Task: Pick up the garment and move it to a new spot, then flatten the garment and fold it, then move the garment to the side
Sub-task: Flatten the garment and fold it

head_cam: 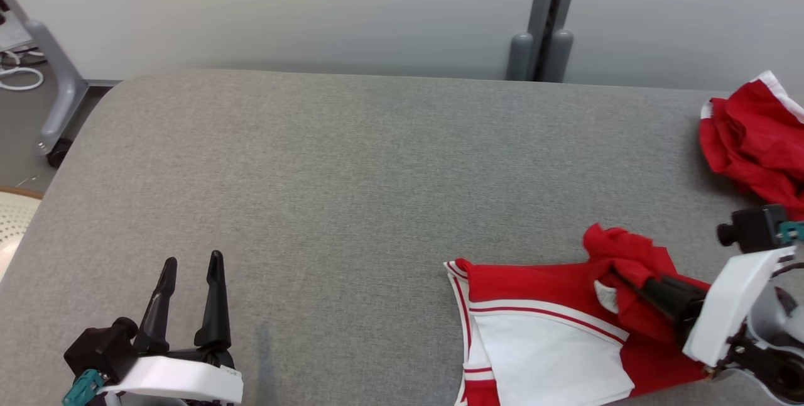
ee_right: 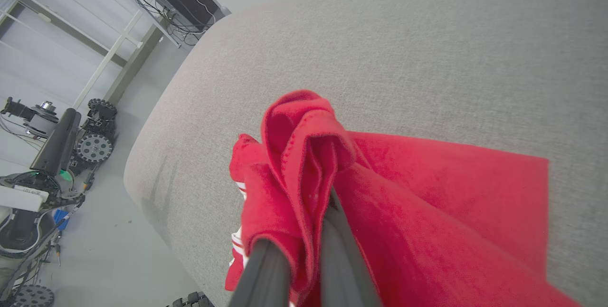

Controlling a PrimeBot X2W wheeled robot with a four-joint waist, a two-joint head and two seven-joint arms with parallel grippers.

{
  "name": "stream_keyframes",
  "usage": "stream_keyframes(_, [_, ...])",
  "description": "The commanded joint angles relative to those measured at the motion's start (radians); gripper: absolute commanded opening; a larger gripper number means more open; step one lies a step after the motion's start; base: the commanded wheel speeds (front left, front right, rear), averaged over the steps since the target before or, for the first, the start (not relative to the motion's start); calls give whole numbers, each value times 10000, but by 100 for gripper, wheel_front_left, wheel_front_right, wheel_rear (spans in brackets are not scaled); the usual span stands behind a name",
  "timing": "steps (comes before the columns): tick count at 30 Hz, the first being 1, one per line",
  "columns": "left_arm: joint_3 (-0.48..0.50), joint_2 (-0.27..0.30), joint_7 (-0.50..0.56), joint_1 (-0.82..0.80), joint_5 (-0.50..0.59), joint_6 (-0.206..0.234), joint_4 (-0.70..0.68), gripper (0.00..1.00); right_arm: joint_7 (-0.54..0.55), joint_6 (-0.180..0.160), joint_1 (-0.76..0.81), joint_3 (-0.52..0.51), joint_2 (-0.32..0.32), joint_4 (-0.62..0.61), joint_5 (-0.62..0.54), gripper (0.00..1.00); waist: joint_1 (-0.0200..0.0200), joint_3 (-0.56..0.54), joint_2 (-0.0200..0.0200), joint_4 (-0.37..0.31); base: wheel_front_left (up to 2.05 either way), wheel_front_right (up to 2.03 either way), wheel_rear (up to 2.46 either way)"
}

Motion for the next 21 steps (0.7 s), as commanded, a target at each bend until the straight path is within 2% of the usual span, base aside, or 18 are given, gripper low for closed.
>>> stream_keyframes(1, [-19, 30, -7, -155, -71, -45, 42, 100, 65, 4, 24, 39, 106, 64, -50, 0, 0, -4, 0, 140, 0, 0, 0])
stream_keyframes(7, [-107, 29, -8, -246, -174, -85, 238, 100, 400, 4, 249, 129, 936, 291, -126, 0, 0, -51, 0, 539, 0, 0, 0])
stream_keyframes(16, [-90, 29, -7, -222, -212, -90, 340, 100, 668, 4, 509, 200, 1833, 941, 2, 0, 0, -111, 0, 854, 0, 0, 0])
stream_keyframes(17, [-81, 25, -7, -223, -219, -92, 347, 100, 663, 4, 521, 203, 1918, 1050, -25, 11, 0, -115, 0, 866, 0, 0, 0])
stream_keyframes(19, [-34, 29, -7, -215, -228, -93, 365, 100, 644, 4, 545, 212, 2146, 1184, 25, 74, 0, -103, 0, 867, 0, 0, 0])
stream_keyframes(20, [-15, 29, -7, -209, -232, -97, 375, 100, 648, 6, 549, 201, 2231, 1222, 68, 100, 0, -93, 0, 859, 0, 0, 0])
stream_keyframes(21, [-3, 27, -7, -210, -235, -100, 388, 100, 604, 6, 545, 166, 2272, 1263, 96, 100, 0, -82, 0, 846, 0, 0, 0])
